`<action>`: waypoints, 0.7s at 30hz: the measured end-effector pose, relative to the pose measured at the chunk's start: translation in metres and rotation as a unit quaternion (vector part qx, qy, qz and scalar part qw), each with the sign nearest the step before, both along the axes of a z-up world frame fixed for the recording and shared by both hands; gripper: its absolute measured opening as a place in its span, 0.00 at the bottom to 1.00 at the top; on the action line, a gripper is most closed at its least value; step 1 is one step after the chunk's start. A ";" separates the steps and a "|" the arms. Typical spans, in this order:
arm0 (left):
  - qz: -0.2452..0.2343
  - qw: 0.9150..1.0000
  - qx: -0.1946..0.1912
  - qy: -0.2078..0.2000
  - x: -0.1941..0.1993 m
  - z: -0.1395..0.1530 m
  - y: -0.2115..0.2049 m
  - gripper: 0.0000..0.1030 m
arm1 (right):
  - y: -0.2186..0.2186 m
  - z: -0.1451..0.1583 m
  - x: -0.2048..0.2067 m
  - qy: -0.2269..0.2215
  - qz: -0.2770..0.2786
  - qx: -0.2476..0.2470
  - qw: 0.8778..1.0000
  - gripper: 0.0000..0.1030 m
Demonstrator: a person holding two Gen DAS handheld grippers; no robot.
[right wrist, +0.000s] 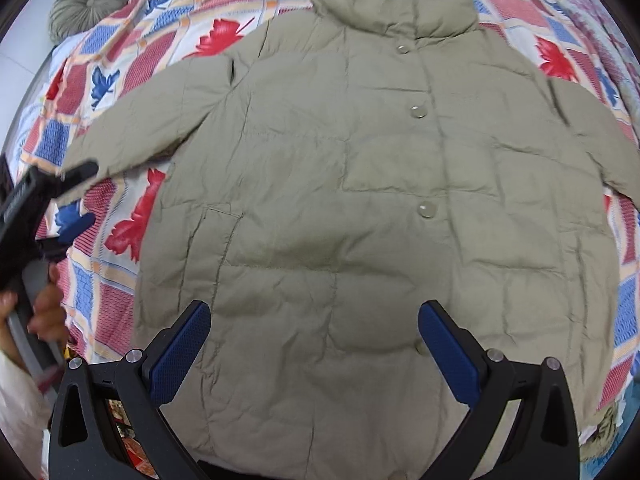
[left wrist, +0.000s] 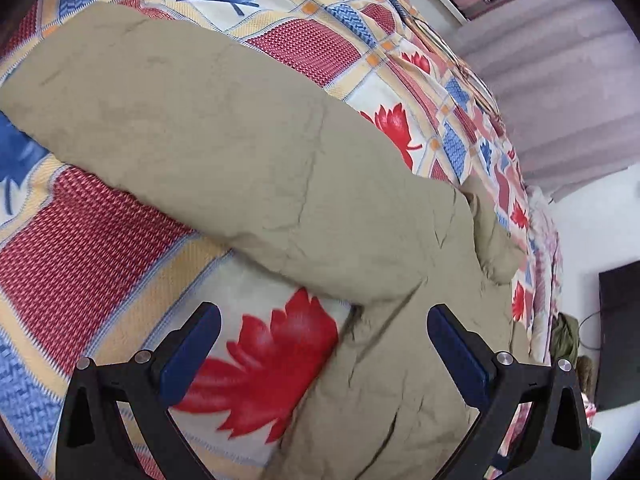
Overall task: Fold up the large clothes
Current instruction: 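Grasp the khaki jacket sleeve with the left tool and lift it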
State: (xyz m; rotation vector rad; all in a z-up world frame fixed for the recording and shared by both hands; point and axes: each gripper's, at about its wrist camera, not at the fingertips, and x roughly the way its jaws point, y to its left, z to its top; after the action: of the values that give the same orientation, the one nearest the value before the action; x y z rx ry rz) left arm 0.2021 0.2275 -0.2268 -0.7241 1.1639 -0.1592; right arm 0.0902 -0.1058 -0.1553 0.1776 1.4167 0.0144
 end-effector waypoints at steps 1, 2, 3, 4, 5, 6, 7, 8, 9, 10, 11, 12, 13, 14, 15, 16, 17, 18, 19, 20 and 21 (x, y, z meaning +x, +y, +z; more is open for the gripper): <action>0.008 1.000 -0.008 -0.001 0.009 -0.009 0.002 1.00 | 0.000 -0.007 0.003 -0.002 0.003 0.003 1.000 1.00; 0.015 1.000 -0.014 -0.001 0.016 -0.015 0.005 1.00 | 0.001 -0.013 0.006 -0.005 0.004 0.008 1.000 1.00; 0.023 1.000 -0.020 -0.003 0.023 -0.020 0.009 1.00 | 0.001 -0.018 0.009 -0.008 0.004 0.011 1.000 1.00; 0.033 0.999 -0.023 -0.006 0.029 -0.024 0.014 1.00 | 0.001 -0.022 0.013 -0.011 0.002 0.013 1.000 1.00; 0.043 0.999 -0.023 -0.011 0.036 -0.025 0.020 1.00 | 0.000 -0.026 0.016 -0.015 0.000 0.016 1.000 1.00; 0.052 0.998 -0.020 -0.016 0.041 -0.026 0.028 1.00 | 0.000 -0.029 0.020 -0.019 -0.003 0.020 1.000 1.00; 0.061 0.998 -0.015 -0.023 0.047 -0.024 0.036 1.00 | 0.000 -0.031 0.022 -0.024 -0.007 0.023 0.999 1.00; 0.076 0.997 -0.007 -0.030 0.052 -0.023 0.044 1.00 | 0.000 -0.031 0.025 -0.029 -0.010 0.027 0.999 1.00; 0.084 0.996 0.006 -0.035 0.058 -0.021 0.053 1.00 | 0.000 -0.032 0.029 -0.034 -0.012 0.029 0.999 1.00; 0.093 0.995 0.022 -0.039 0.063 -0.020 0.063 1.00 | 0.001 -0.031 0.033 -0.040 -0.014 0.030 0.999 1.00; 0.103 0.993 0.044 -0.038 0.069 -0.020 0.072 1.00 | 0.002 -0.031 0.038 -0.045 -0.016 0.032 0.998 1.00; 0.109 0.992 0.062 -0.035 0.074 -0.022 0.079 0.93 | 0.003 -0.031 0.044 -0.050 -0.017 0.033 0.998 1.00; 0.115 0.990 0.079 -0.028 0.080 -0.025 0.085 0.86 | 0.005 -0.032 0.049 -0.054 -0.017 0.035 0.998 1.00; 0.119 0.988 0.095 -0.016 0.087 -0.029 0.091 0.66 | 0.007 -0.032 0.055 -0.058 -0.016 0.036 0.998 1.00; 0.118 0.988 0.100 -0.009 0.094 -0.033 0.096 0.48 | 0.010 -0.033 0.064 -0.062 -0.014 0.038 0.997 1.00; 0.117 0.988 0.097 -0.011 0.097 -0.036 0.101 0.37 | 0.012 -0.033 0.070 -0.065 -0.012 0.042 0.997 1.00; 0.113 0.989 0.093 -0.009 0.102 -0.036 0.103 0.18 | 0.015 -0.033 0.078 -0.070 -0.011 0.047 0.996 1.00; 0.111 0.989 0.095 -0.008 0.102 -0.034 0.108 0.15 | 0.018 -0.033 0.085 -0.075 -0.011 0.050 0.996 1.00; 0.110 0.989 0.103 -0.012 0.103 -0.027 0.108 0.13 | 0.022 -0.033 0.093 -0.082 -0.012 0.055 0.995 1.00; 0.105 0.987 0.116 -0.024 0.102 -0.018 0.105 0.10 | 0.025 -0.033 0.102 -0.088 -0.013 0.063 0.994 1.00; 0.096 0.986 0.134 -0.039 0.099 -0.006 0.100 0.10 | 0.028 -0.033 0.110 -0.094 -0.018 0.071 0.993 1.00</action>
State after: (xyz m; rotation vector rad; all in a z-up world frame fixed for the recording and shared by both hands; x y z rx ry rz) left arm 0.3008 0.3275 -0.2325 -0.5823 1.0110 0.1280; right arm 0.2000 -0.0778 -0.1882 0.3124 1.2248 0.1000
